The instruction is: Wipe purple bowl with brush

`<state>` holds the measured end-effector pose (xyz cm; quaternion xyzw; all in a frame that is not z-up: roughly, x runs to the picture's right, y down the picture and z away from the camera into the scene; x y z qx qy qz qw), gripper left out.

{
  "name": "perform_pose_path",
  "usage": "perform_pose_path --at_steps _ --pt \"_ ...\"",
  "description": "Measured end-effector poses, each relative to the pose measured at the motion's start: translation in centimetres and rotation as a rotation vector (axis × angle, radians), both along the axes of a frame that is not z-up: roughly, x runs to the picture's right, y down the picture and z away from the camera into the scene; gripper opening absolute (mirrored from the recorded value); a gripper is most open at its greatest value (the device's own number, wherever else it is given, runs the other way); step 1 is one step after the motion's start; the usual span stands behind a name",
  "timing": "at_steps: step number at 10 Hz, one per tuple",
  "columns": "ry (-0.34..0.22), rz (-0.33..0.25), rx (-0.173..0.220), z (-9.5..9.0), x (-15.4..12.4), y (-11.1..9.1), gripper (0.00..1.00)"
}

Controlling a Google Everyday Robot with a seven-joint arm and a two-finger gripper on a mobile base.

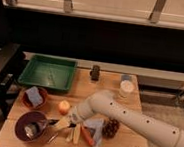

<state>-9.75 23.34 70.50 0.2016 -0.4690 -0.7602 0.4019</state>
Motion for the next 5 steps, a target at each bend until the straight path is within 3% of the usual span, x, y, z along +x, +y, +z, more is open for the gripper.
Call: perform_pose_path --at_steps 2,5 --pt "0.009 -0.006 0.013 1.5 0.6 -1.5 0.00" --pt "-0.030 -0.018 0.023 3.1 -1.9 -2.7 0.00"
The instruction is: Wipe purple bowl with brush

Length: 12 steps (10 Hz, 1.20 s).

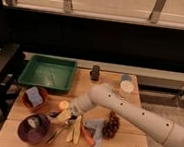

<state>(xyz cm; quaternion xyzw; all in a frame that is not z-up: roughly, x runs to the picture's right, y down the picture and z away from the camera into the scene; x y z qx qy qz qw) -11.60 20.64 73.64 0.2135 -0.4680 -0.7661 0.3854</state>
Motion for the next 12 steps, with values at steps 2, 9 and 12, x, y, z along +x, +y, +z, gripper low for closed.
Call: perform_pose_path --at_steps 2,9,12 --pt "-0.027 0.001 -0.005 -0.6 -1.2 0.6 0.00" --pt "0.055 0.018 -0.065 -5.2 2.7 4.0 0.00" --pt "0.083 -0.001 -0.053 -3.9 4.3 2.2 0.00"
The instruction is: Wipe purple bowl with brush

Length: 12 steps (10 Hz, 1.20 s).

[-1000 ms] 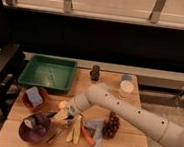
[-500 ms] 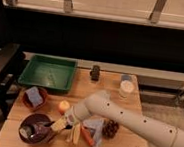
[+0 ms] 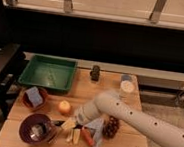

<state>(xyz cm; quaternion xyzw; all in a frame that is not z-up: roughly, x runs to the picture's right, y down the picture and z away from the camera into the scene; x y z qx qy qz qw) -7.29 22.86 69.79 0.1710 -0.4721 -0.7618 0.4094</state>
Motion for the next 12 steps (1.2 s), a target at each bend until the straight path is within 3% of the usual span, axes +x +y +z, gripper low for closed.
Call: perform_pose_path --at_steps 4,7,9,12 --pt "-0.077 -0.004 0.026 0.9 -4.3 -1.2 0.00" --pt "-0.126 0.017 0.013 -0.4 -5.9 -0.2 0.00" --pt "-0.106 0.039 -0.007 -2.0 -5.0 1.2 0.00" --pt "-0.053 0.032 -0.030 -2.1 -2.1 1.5 0.00"
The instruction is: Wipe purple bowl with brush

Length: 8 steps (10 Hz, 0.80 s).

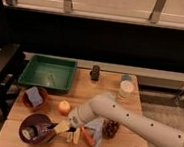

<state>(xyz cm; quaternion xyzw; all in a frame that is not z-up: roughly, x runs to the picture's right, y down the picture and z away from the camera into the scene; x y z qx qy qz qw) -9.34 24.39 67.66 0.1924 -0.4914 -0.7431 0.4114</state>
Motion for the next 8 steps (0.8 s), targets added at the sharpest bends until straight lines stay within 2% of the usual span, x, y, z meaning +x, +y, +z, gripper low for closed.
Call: perform_pose_path --at_steps 1,3,5,6,8 --pt "0.011 -0.006 0.004 0.3 0.5 -0.3 0.00" --pt "0.016 -0.026 0.028 2.1 0.7 -2.1 0.00" --pt "-0.008 -0.045 0.049 3.4 -0.5 -3.2 0.00" --pt "-0.036 -0.052 0.060 3.8 -2.0 -3.6 0.00" --pt "-0.075 -0.051 0.063 3.8 -3.8 -3.5 0.00"
